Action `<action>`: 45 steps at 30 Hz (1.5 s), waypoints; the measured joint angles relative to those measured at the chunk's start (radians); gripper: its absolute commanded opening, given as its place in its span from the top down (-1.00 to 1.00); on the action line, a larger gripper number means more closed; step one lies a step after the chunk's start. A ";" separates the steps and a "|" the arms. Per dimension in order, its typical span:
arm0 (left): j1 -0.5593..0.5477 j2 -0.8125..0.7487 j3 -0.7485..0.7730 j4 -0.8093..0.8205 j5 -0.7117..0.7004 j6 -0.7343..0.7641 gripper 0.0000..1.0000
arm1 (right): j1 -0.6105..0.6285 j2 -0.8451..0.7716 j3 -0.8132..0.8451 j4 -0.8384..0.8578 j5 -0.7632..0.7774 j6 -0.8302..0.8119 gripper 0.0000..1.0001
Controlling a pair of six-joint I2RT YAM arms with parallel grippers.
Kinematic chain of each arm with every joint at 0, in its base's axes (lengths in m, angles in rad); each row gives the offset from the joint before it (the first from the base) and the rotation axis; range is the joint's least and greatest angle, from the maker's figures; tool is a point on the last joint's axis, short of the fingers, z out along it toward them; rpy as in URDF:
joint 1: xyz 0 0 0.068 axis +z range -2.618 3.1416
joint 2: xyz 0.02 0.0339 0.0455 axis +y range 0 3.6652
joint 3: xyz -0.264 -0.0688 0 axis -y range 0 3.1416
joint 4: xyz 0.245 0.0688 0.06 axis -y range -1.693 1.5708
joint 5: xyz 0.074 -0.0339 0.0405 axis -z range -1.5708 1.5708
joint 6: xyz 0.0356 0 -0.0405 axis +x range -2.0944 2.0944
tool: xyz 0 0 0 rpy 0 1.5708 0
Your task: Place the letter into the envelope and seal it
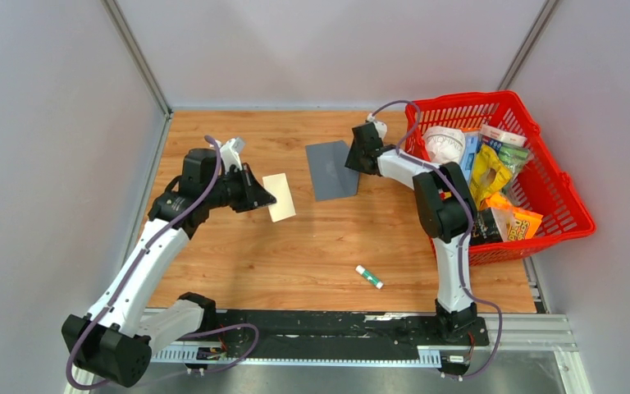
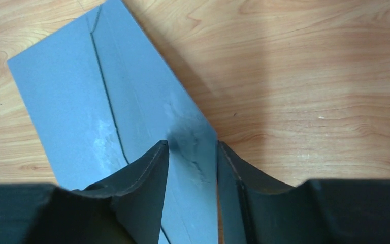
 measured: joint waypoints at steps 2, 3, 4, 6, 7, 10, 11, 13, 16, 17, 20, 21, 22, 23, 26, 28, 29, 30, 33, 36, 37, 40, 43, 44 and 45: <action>0.000 0.000 0.003 -0.001 0.000 0.000 1.00 | 0.000 0.007 -0.002 0.000 -0.003 0.002 0.42; 0.000 0.001 0.003 -0.001 0.000 0.000 1.00 | -0.001 0.008 -0.002 0.000 -0.004 0.004 0.52; 0.000 0.002 0.003 -0.001 0.000 0.000 1.00 | -0.002 0.008 -0.002 0.000 -0.004 0.006 0.60; 0.000 0.006 0.003 -0.002 0.000 0.000 1.00 | -0.003 0.008 -0.002 0.001 -0.005 0.010 0.76; 0.000 0.008 0.003 -0.002 0.001 0.000 1.00 | -0.003 0.009 -0.002 0.000 -0.005 0.012 0.85; 0.000 0.014 0.003 -0.002 0.002 0.000 1.00 | -0.003 0.008 -0.002 0.000 -0.008 0.016 1.00; 0.000 0.016 0.003 -0.002 0.002 0.000 1.00 | -0.003 0.008 -0.002 0.000 -0.010 0.017 1.00; 0.000 0.018 0.003 -0.002 0.003 0.000 1.00 | -0.003 0.007 -0.005 0.000 -0.012 0.019 1.00; 0.000 0.027 0.003 -0.001 0.004 0.000 1.00 | -0.003 -0.016 -0.029 0.001 -0.014 0.020 1.00; 0.000 0.034 0.003 -0.001 0.006 -0.001 1.00 | 0.001 -0.035 -0.046 0.001 -0.014 0.020 1.00; 0.000 0.059 0.011 -0.001 0.013 -0.004 1.00 | 0.012 -0.123 -0.107 -0.002 -0.007 0.017 1.00; 0.000 0.071 0.019 -0.001 0.017 -0.006 1.00 | 0.019 -0.161 -0.122 -0.004 -0.001 0.013 1.00; 0.000 0.083 0.027 0.006 0.025 -0.010 1.00 | 0.029 -0.200 -0.130 -0.006 0.008 0.008 1.00; 0.000 0.094 0.036 0.011 0.034 -0.014 1.00 | 0.042 -0.238 -0.136 -0.008 0.019 -0.001 1.00; 0.000 0.129 0.062 0.045 0.064 -0.043 1.00 | 0.103 -0.360 -0.142 -0.014 0.072 -0.037 1.00; 0.000 0.153 0.073 0.077 0.082 -0.068 1.00 | 0.160 -0.439 -0.142 -0.019 0.113 -0.068 1.00; 0.000 0.167 0.079 0.092 0.090 -0.083 1.00 | 0.199 -0.480 -0.142 -0.023 0.142 -0.089 1.00; 0.000 0.183 0.085 0.107 0.095 -0.097 1.00 | 0.226 -0.506 -0.142 -0.026 0.163 -0.106 1.00; -0.003 0.228 0.104 0.152 0.109 -0.135 1.00 | 0.323 -0.566 -0.142 -0.038 0.227 -0.163 1.00; -0.019 0.261 0.124 0.185 0.109 -0.164 1.00 | 0.377 -0.577 -0.143 -0.060 0.265 -0.202 1.00; -0.027 0.269 0.131 0.195 0.108 -0.172 1.00 | 0.388 -0.576 -0.145 -0.065 0.275 -0.213 1.00; -0.050 0.280 0.134 0.232 0.109 -0.195 1.00 | 0.412 -0.576 -0.151 -0.095 0.299 -0.236 1.00; -0.062 0.285 0.124 0.271 0.109 -0.222 1.00 | 0.435 -0.576 -0.154 -0.113 0.317 -0.248 1.00; -0.064 0.285 0.117 0.283 0.108 -0.229 1.00 | 0.444 -0.576 -0.154 -0.119 0.321 -0.251 1.00; -0.065 0.285 0.113 0.290 0.107 -0.233 1.00 | 0.449 -0.576 -0.154 -0.121 0.322 -0.251 1.00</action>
